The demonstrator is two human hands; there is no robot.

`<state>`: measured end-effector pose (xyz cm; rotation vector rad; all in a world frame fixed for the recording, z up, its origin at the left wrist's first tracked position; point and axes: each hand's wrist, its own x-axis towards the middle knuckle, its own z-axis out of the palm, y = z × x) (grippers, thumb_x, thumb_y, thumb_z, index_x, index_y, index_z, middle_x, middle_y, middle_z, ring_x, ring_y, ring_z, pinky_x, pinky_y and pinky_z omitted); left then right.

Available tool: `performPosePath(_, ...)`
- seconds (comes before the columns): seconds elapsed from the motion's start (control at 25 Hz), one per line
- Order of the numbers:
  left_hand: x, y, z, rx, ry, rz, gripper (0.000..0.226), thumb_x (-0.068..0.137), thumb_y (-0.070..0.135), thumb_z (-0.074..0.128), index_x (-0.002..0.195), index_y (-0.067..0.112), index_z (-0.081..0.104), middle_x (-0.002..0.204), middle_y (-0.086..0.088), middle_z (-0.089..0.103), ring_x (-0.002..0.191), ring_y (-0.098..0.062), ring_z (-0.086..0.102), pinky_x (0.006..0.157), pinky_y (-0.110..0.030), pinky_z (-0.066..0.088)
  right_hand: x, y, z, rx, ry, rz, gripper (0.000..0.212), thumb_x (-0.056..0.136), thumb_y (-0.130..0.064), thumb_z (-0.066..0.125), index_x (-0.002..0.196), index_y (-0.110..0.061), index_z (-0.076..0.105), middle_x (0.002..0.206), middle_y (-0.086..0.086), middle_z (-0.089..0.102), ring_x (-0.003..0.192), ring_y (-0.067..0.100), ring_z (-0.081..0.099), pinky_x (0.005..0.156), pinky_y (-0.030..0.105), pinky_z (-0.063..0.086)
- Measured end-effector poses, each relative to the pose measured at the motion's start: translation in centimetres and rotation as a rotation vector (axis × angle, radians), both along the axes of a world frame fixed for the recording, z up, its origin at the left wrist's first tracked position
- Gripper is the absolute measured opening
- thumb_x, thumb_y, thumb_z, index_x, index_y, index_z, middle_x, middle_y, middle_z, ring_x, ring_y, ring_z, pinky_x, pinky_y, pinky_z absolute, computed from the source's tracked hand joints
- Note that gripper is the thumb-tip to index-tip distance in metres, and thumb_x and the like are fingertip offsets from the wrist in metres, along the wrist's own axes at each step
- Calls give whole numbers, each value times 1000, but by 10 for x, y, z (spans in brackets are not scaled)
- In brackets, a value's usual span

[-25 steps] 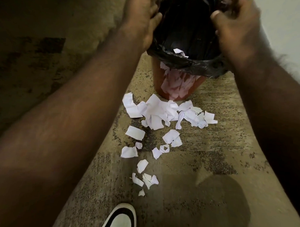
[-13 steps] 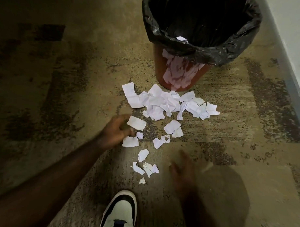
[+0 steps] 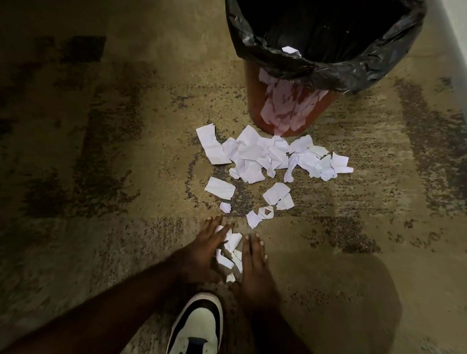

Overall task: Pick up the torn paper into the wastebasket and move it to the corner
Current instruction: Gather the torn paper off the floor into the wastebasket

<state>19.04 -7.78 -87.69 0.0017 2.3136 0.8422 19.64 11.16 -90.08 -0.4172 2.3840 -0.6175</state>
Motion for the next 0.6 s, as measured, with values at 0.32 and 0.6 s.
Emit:
performPosePath(0.32,6,27,-12,52,88,83,84,87,24,61,153,14,10,155,0,-19,144,-22,-19,121,-39,9,-20,-18,1,-117,-94,5,91,96,-11,57,159,-16,-8,157,-3,-29,149,14,-22,126,38,0)
performPosePath(0.6,15,54,-15,21,220,160,47,104,31,32,150,22,29,152,13,27,140,-3,25,114,-16,23,-25,-36,13,-225,-82,-275,52,104,-2,38,156,-10,32,166,0,20,155,15,14,122,22,12)
